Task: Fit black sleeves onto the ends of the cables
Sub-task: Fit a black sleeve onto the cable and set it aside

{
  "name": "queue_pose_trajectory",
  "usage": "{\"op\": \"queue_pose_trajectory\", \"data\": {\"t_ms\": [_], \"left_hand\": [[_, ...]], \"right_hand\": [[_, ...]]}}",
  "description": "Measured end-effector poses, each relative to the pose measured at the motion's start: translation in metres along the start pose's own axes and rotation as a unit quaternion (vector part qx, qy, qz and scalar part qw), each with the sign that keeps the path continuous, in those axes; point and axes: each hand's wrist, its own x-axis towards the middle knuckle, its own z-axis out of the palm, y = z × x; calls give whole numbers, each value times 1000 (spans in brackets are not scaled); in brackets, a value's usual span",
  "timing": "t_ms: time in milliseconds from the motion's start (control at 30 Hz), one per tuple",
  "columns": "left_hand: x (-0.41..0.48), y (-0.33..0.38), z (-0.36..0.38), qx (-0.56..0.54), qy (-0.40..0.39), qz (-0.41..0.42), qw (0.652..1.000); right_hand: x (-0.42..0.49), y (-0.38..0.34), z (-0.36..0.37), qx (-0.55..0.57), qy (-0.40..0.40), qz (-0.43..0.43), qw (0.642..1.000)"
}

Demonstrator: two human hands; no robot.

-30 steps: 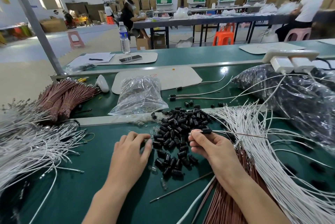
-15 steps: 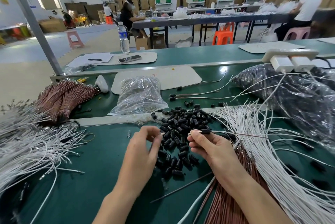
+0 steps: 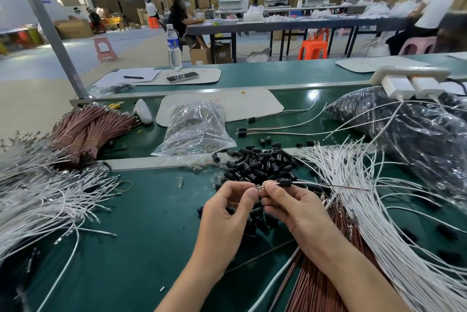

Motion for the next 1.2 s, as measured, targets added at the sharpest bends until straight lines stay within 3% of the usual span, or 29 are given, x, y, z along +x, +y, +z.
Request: {"op": "queue_pose_trajectory", "data": {"t_ms": [1200], "left_hand": [[2,-2,0,5,-3,-20,1000]], "right_hand": [[2,3,0,-15,9,-6,1000]]}}
